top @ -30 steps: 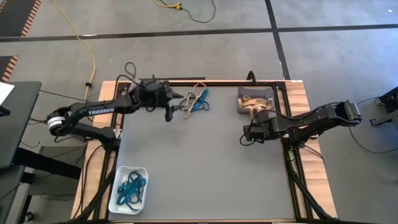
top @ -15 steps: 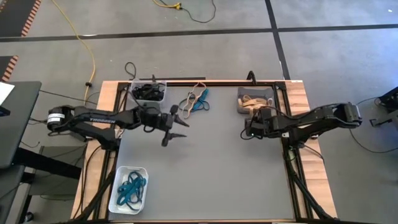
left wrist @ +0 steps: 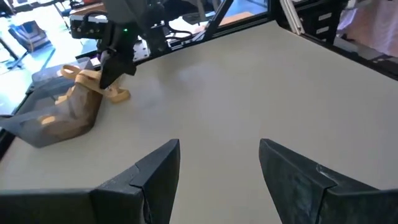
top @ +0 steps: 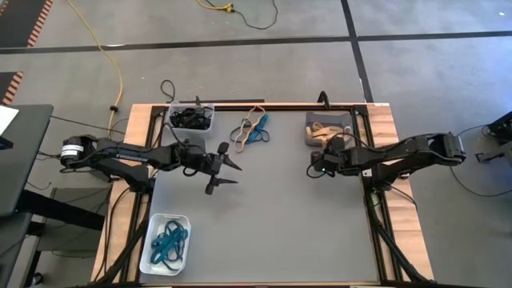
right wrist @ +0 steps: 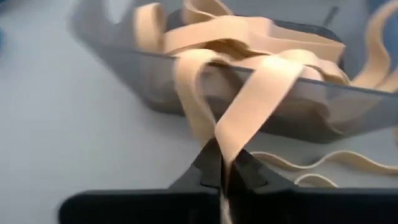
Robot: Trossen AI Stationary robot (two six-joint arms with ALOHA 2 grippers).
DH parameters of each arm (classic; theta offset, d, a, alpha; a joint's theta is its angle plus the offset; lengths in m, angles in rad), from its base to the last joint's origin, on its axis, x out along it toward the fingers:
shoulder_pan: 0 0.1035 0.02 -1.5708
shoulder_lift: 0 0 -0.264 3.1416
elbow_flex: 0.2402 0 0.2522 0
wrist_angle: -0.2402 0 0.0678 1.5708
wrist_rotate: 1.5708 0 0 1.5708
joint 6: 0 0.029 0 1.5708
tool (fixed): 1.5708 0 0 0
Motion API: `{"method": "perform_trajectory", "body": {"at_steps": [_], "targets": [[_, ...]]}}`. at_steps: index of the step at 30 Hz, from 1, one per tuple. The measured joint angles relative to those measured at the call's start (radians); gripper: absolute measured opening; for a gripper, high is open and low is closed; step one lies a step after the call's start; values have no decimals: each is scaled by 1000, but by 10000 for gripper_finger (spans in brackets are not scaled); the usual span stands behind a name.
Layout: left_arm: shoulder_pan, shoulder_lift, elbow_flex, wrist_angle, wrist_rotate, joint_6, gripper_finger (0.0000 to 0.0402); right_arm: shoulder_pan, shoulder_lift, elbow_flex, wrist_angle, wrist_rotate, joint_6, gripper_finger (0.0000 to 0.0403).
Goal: Sort rubber bands into baskets
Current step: Put the white rubber band into the black transparent bin
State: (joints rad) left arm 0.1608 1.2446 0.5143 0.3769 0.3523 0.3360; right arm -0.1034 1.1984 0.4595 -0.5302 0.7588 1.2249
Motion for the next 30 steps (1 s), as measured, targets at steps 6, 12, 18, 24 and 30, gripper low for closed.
{"method": "perform_trajectory", "body": {"at_steps": [6, 12, 18, 24, 30], "targets": [[0, 0, 0, 4, 0, 11, 210, 58, 0, 77, -18, -2, -49, 23], [0, 0, 0, 41, 0, 12, 210, 32, 0, 236, -90, 19, -217, 23], [0, 0, 0, 43, 0, 4, 210, -123, -1, 364, -181, 33, -405, 23], [0, 0, 0, 33, 0, -6, 210, -327, -1, 394, -176, -24, -553, 29], [0, 0, 0, 22, 0, -8, 210, -471, 0, 381, -169, -162, -638, 39]]}}
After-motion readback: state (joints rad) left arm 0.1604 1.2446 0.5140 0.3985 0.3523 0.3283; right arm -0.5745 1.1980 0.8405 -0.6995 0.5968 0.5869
